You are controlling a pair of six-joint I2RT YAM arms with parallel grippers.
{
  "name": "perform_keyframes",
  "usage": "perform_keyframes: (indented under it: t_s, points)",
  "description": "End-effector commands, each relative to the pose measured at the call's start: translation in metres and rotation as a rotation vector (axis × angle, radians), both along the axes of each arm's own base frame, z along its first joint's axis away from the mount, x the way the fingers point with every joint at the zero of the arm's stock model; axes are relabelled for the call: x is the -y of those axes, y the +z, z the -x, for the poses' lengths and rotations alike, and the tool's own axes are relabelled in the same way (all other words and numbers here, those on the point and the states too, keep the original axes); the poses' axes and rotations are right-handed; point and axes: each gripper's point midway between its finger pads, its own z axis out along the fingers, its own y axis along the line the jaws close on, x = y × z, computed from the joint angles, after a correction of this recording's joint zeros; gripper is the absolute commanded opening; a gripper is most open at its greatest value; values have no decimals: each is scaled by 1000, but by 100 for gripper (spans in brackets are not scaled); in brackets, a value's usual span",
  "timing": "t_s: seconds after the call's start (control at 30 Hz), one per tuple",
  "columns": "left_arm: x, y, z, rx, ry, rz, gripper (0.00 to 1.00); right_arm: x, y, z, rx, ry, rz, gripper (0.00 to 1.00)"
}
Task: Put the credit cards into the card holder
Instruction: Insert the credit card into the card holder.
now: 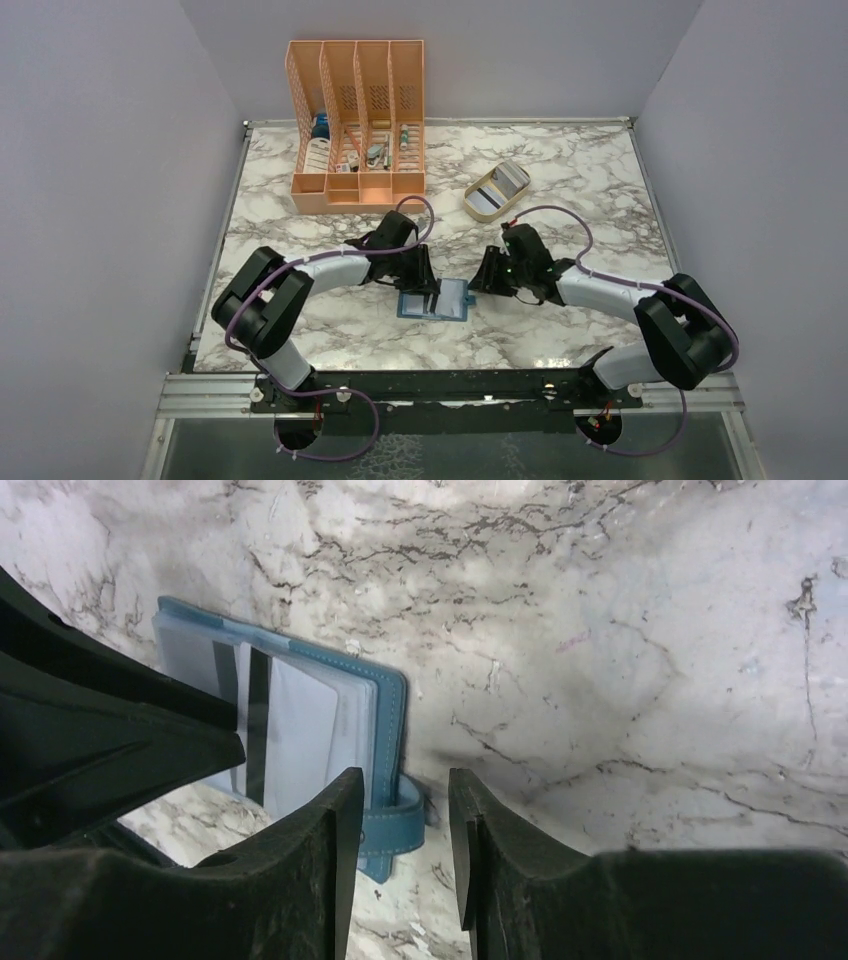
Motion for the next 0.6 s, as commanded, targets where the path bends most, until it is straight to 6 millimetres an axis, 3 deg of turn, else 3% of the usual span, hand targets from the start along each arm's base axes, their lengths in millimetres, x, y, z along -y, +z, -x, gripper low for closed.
perform_keyframes:
  t_s: [0.0, 0.3, 0.57]
  points:
    - [-2, 7, 2, 17, 29, 13, 33, 7, -1, 21, -27, 67, 24, 39]
    - [0, -9, 16, -24, 7, 35, 44, -4, -3, 31, -53, 105, -57, 34]
    - [16, -3, 20, -27, -3, 102, 35, -8, -8, 36, -67, 87, -100, 27]
